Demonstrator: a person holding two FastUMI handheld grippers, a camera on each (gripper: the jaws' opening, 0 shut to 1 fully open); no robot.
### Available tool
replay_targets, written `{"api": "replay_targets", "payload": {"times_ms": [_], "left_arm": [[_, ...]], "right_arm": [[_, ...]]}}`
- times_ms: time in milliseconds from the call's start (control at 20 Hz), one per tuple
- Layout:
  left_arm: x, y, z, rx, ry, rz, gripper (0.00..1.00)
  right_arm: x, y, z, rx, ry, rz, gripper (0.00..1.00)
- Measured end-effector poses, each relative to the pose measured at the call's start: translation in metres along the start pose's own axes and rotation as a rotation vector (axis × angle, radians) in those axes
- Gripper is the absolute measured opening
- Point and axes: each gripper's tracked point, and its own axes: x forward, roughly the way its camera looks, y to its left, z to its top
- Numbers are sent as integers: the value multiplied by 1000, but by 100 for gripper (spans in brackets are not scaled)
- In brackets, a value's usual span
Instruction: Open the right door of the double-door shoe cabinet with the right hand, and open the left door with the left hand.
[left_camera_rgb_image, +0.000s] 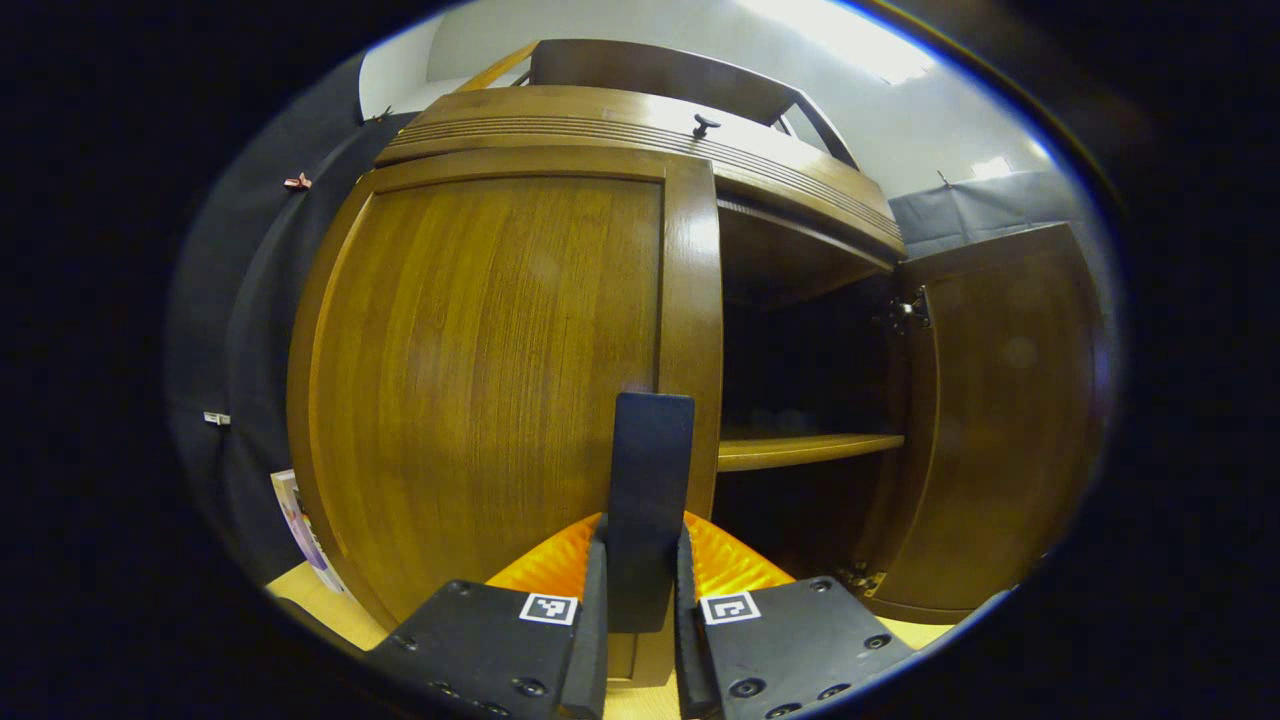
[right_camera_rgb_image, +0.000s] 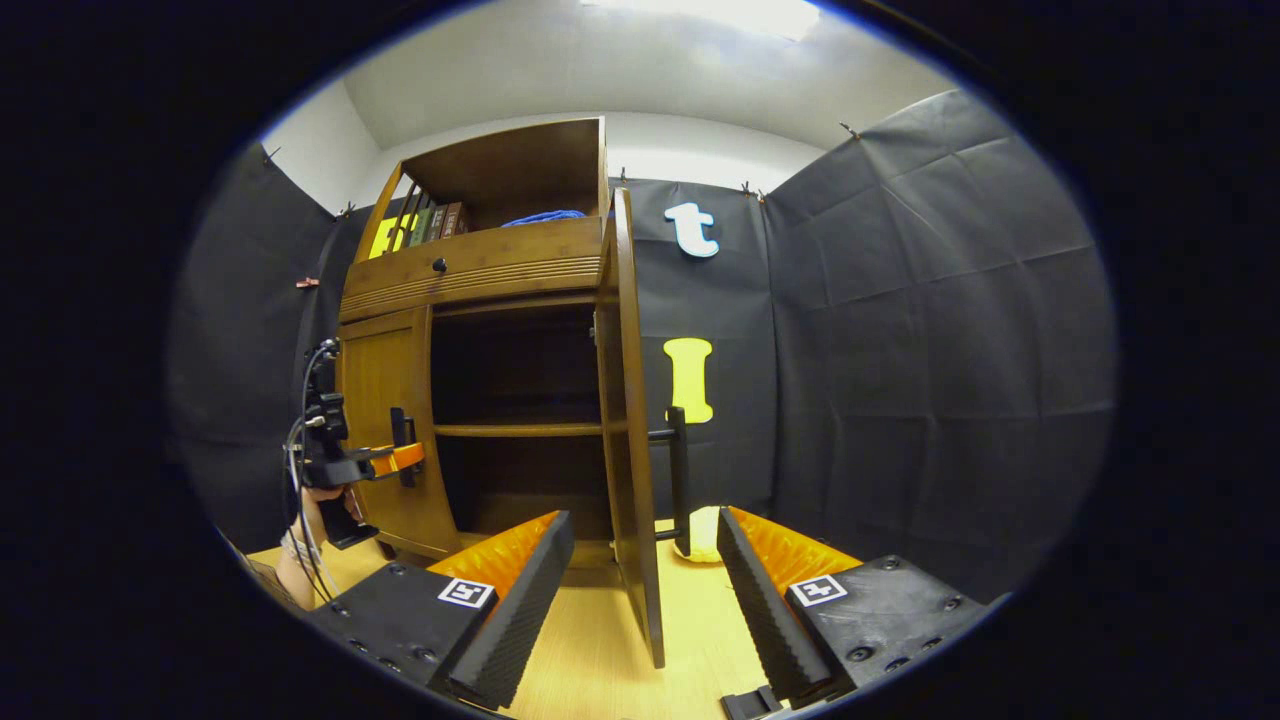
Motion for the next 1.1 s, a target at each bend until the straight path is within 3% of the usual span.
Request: {"api": "replay_targets", "payload": {"times_ms": [200, 400, 1100], "left_arm": [[-36, 2, 3, 7, 12, -21, 30], [-69, 10, 5, 2, 18, -24, 31], [-165, 60, 12, 58, 29, 77, 31]], "right_arm": [[-1, 0, -11, -5, 25, -8, 91], [-2, 14, -8, -14, 17, 39, 90], [0, 61, -3, 7, -20, 211, 91]]}}
